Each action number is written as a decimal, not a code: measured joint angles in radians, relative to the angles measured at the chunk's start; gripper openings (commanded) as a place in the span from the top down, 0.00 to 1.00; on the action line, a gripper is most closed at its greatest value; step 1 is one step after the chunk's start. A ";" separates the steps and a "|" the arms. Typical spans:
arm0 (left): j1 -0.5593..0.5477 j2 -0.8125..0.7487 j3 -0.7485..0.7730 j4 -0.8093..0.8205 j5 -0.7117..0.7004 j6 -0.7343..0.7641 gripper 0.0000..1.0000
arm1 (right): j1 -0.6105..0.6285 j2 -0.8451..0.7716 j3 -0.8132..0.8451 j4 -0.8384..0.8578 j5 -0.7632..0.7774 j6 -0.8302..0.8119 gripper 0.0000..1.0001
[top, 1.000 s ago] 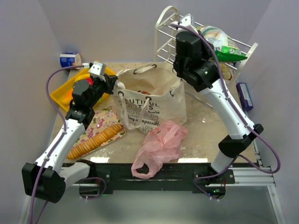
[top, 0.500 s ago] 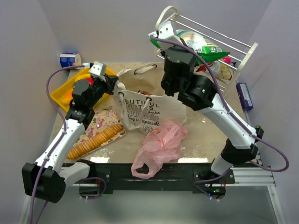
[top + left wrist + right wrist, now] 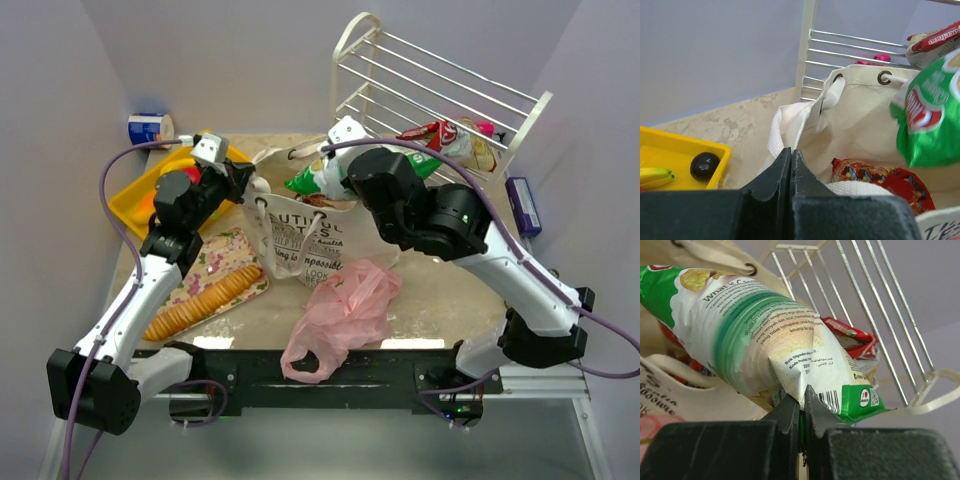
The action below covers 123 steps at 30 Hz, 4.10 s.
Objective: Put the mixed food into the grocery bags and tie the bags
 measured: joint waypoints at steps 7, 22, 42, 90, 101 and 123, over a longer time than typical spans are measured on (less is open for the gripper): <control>0.001 -0.009 -0.030 0.041 0.078 0.010 1.00 | 0.000 0.023 0.008 -0.068 -0.190 0.003 1.00; 0.002 -0.042 -0.049 0.066 0.204 0.047 1.00 | -0.063 0.199 0.074 -0.021 -0.385 -0.063 1.00; -0.003 -0.060 -0.066 0.069 0.150 0.046 1.00 | -0.263 0.282 -0.494 0.277 -0.807 0.139 1.00; -0.014 -0.065 -0.066 0.069 0.055 0.044 1.00 | -0.749 -0.143 -0.513 0.454 -0.460 0.699 0.01; -0.015 -0.065 -0.066 0.069 0.055 0.044 1.00 | -0.831 -0.069 -0.557 0.625 -0.444 0.742 0.28; -0.015 -0.067 -0.066 0.069 0.056 0.045 1.00 | -0.849 -0.182 -0.501 0.631 -0.812 0.702 1.00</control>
